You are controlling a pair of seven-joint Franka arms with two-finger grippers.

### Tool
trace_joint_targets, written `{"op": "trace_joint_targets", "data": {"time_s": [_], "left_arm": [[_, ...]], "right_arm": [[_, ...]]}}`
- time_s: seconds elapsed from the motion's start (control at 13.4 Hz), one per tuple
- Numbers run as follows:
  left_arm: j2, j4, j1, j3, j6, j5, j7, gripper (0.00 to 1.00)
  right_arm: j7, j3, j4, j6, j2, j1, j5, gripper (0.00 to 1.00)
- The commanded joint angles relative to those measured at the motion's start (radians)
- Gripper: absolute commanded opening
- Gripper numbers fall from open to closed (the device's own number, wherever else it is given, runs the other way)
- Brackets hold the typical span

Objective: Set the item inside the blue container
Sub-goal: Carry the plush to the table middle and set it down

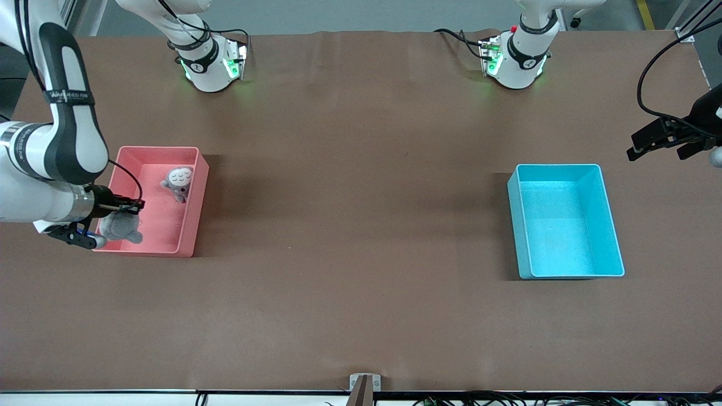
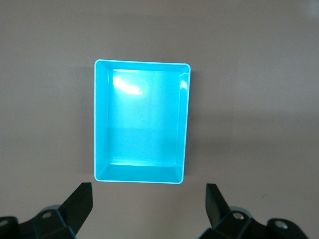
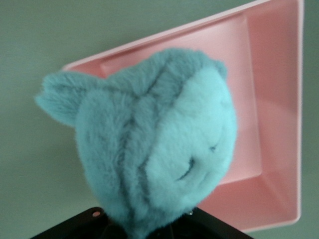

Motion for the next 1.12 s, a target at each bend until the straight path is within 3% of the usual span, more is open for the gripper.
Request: {"op": "trace_joint_targets", "data": {"time_s": [0.0, 0.22, 0.37, 0.6, 1.05], "left_arm": [[0.007, 0.011, -0.004, 0.003, 0.000, -0.019, 0.000, 1.00], [0.007, 0.011, -0.004, 0.003, 0.000, -0.019, 0.000, 1.00], [0.007, 0.009, -0.004, 0.003, 0.000, -0.019, 0.002, 1.00], [0.007, 0.006, 0.001, 0.003, -0.001, -0.019, 0.009, 1.00], [0.014, 0.006, -0.005, 0.004, -0.006, -0.016, 0.006, 1.00]], "right_arm": [[0.298, -0.005, 0.059, -0.028, 0.011, 0.171, 0.004, 0.01], [0.627, -0.005, 0.137, 0.023, 0.066, 0.371, 0.050, 0.01], [0.773, -0.005, 0.191, 0.075, 0.130, 0.446, 0.087, 0.01], [0.930, -0.005, 0.254, 0.183, 0.222, 0.537, 0.089, 0.02], [1.129, -0.005, 0.277, 0.489, 0.396, 0.681, 0.093, 0.03]]}}
